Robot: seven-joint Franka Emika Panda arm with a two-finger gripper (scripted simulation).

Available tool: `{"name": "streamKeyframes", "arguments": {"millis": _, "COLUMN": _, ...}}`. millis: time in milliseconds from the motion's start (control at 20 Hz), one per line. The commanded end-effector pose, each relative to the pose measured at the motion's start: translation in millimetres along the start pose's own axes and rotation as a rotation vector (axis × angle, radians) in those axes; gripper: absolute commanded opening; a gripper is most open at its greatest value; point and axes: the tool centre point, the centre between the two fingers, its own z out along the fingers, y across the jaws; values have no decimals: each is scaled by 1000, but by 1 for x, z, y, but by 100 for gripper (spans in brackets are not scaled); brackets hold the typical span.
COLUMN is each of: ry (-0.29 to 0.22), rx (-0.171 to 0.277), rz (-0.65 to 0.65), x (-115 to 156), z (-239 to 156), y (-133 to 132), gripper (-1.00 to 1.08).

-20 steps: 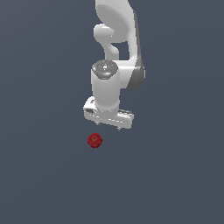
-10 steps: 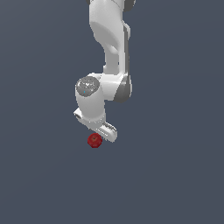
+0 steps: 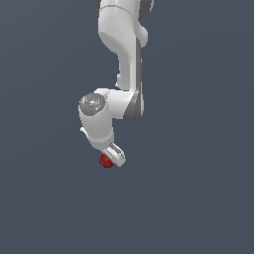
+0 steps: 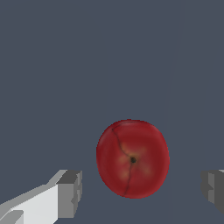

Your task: Pick up the object and move it to a goal position.

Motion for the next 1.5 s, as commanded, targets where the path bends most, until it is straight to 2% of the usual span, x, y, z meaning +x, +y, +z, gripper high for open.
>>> {"name": "streamKeyframes", "arguments": {"millis": 0, "ry": 0, "rx": 0, "rz": 0, "x": 0, "z": 0, "y": 0, "gripper": 100}}
{"name": "streamKeyframes", "arguments": {"millis": 250, "ry": 0, "rx": 0, "rz": 1, "x": 0, "z": 10, "y": 0, "gripper": 100}}
{"name": "streamKeyframes", "arguments": {"millis": 600, "ry": 0, "rx": 0, "rz": 6, "x": 0, "z": 46, "y": 1, "gripper": 100}}
{"name": "streamKeyframes", "arguments": {"millis": 850, "ry": 0, "rx": 0, "rz": 6, "x": 1, "z": 51, "y": 0, "gripper": 100}}
{"name": "streamKeyframes", "arguments": {"millis": 900, "ry": 0, "rx": 0, "rz": 6, "x": 1, "z": 51, "y": 0, "gripper": -100}}
{"name": "streamKeyframes", "arguments": {"millis": 1450, "ry": 0, "rx": 0, "rz": 5, "x": 0, "z": 50, "y": 0, "gripper": -100}}
